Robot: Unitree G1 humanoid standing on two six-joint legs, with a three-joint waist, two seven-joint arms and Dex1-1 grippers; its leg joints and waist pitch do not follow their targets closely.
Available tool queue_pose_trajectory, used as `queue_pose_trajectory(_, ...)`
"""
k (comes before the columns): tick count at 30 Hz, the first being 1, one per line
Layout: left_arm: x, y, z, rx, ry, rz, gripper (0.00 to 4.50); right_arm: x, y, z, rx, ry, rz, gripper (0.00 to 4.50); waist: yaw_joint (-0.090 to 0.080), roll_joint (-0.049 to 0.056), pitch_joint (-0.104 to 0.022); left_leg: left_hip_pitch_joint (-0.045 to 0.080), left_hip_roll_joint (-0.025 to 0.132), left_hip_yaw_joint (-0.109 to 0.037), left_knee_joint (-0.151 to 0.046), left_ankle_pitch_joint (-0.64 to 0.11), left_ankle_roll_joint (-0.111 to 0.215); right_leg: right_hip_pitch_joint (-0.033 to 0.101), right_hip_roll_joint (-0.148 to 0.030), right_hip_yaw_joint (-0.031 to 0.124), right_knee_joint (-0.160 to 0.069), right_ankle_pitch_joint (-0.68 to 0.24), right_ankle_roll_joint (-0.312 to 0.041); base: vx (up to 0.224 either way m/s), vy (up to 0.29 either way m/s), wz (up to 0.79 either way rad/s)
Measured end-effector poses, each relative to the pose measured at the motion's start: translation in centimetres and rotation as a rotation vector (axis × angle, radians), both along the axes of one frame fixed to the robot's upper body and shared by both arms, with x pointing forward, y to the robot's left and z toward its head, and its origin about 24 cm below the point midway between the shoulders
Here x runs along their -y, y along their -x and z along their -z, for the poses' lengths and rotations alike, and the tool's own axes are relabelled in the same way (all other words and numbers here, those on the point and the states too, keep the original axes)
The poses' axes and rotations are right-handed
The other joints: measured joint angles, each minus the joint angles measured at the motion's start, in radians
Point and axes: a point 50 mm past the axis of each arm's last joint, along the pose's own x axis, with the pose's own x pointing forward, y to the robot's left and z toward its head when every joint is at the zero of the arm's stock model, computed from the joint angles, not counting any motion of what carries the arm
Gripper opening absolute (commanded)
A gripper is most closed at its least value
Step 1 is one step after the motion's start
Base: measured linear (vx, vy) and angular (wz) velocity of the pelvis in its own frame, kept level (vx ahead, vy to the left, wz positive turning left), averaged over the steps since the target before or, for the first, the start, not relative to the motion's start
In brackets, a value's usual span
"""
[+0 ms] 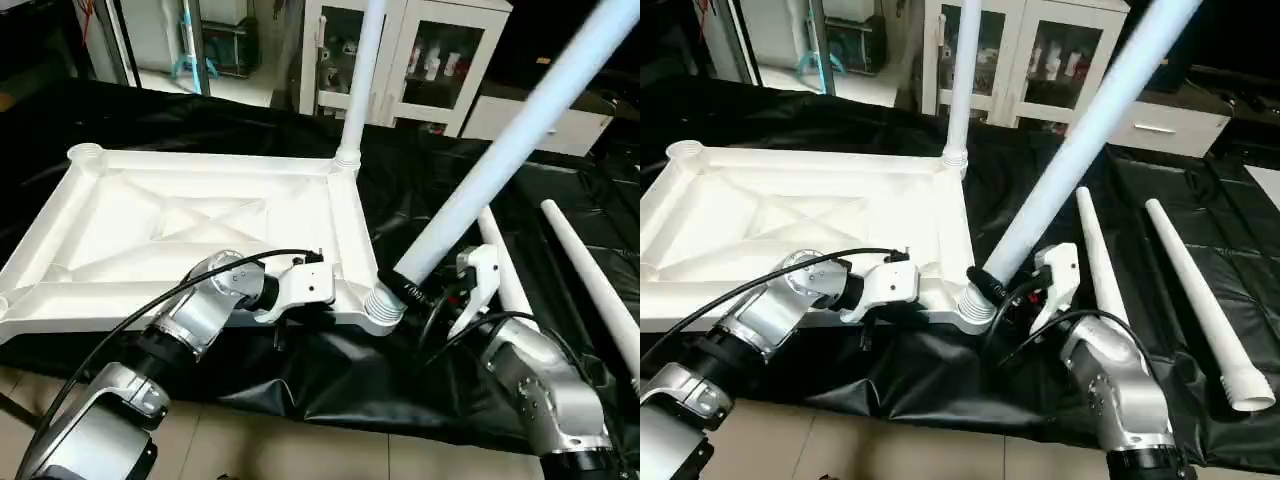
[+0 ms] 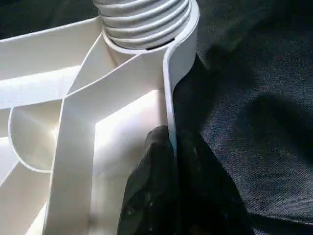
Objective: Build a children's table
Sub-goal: Insert table leg to table base
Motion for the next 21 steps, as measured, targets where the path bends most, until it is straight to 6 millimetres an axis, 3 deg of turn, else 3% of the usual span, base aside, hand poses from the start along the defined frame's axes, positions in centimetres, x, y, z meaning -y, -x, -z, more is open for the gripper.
queue_pose_trajectory(8, 0.1, 0.0, 0.1, -0.002, 0.001, 0.004, 0.00, -0.1, 0.5, -0.5, 0.058, 0.121, -0.079, 1.86, 0.003, 0.000, -0.001, 0.001, 0.000, 0.000, -0.002, 0.000, 0.000, 0.002, 0.000, 0.000, 0.000, -0.001, 0.001, 0.000, 0.000, 0.00)
queue_pose_trajectory(21, 0.0, -0.1, 0.2, -0.004, -0.007, -0.005, 0.00, -0.6, -1.0, -1.1, -0.003, 0.191, -0.151, 1.86, -0.003, -0.009, -0.004, 0.003, 0.000, 0.000, -0.003, 0.000, 0.000, 0.003, 0.000, 0.000, -0.002, -0.001, 0.002, 0.000, 0.000, 0.00)
